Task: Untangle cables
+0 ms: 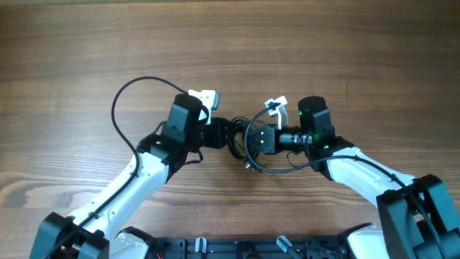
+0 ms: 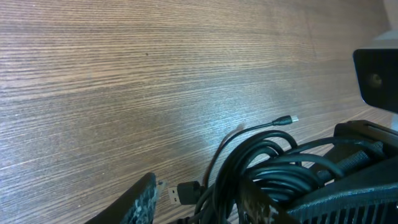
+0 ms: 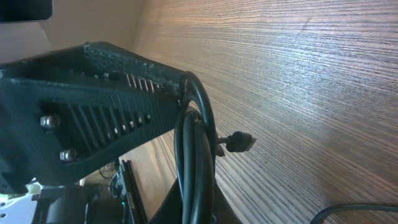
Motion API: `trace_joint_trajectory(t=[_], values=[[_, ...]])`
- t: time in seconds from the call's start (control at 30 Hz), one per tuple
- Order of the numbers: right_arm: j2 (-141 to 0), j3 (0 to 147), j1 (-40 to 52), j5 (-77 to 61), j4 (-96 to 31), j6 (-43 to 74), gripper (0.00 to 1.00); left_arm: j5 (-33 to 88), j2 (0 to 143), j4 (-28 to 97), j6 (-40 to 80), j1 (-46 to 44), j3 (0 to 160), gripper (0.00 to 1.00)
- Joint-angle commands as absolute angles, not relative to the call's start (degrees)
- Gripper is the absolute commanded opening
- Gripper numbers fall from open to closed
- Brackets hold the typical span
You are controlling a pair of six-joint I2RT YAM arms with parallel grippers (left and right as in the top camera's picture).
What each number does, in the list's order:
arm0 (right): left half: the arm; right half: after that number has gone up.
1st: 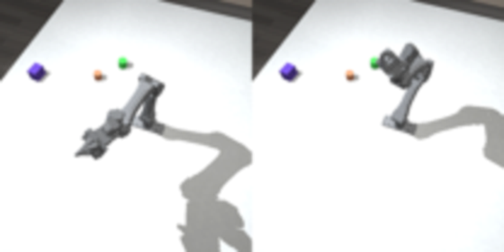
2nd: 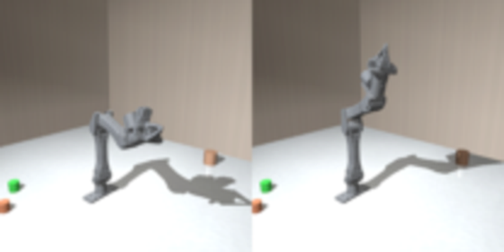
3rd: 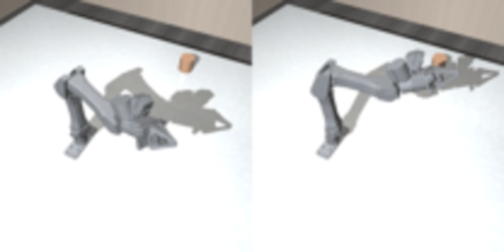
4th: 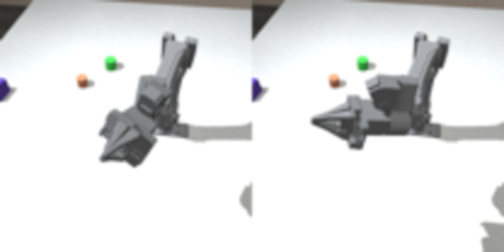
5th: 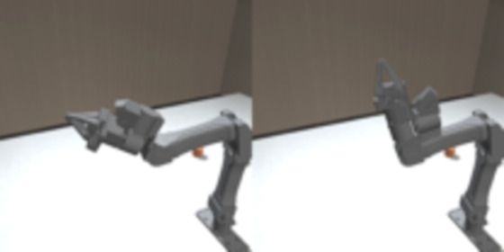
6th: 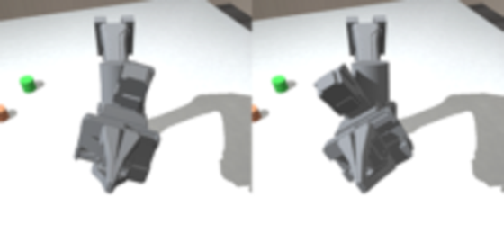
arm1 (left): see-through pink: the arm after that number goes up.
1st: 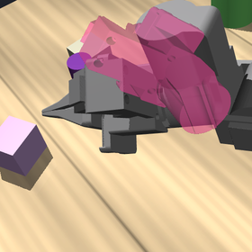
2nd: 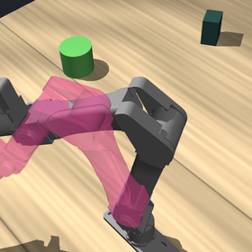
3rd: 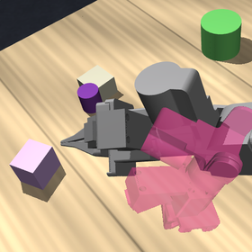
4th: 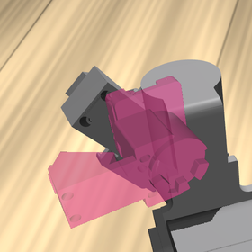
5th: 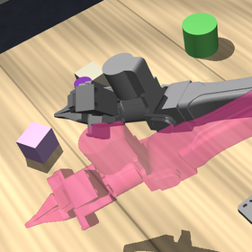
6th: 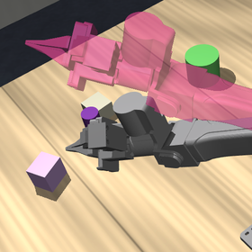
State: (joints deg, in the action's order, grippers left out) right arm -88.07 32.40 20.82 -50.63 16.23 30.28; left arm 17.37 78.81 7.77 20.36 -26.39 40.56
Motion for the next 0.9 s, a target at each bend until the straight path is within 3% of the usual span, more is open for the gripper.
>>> trace_joint_trajectory(t=[0.0, 0.33, 0.5, 0.6, 0.87], values=[[-88.18, 32.75, 21.06, -53.69, 16.43, 29.34, 0.04, 15.2, 78.65, 7.51, 18.11, -28.71, 40.49, 0.44], [-88.18, 32.75, 21.06, -57.54, 16.4, 29.32, 0.04, -7.05, 78.81, 11.55, 18.63, -29.67, 40.49, 0.35], [-88.18, 32.75, 21.06, -61.45, 16.4, 29.34, 0.04, -8.93, 79.57, 12.71, 18.72, -29.54, 40.49, 0.35], [-88.18, 32.75, 21.06, -63.11, 16.36, 29.41, 0.04, -14.5, 81.41, 14.44, 24.62, -27.53, 40.49, 0.32], [-88.18, 32.73, 21.06, -63.09, 16.34, 29.54, 0.04, -7.07, 83.81, 14.79, 33.69, -19.03, 40.49, 0.32]])
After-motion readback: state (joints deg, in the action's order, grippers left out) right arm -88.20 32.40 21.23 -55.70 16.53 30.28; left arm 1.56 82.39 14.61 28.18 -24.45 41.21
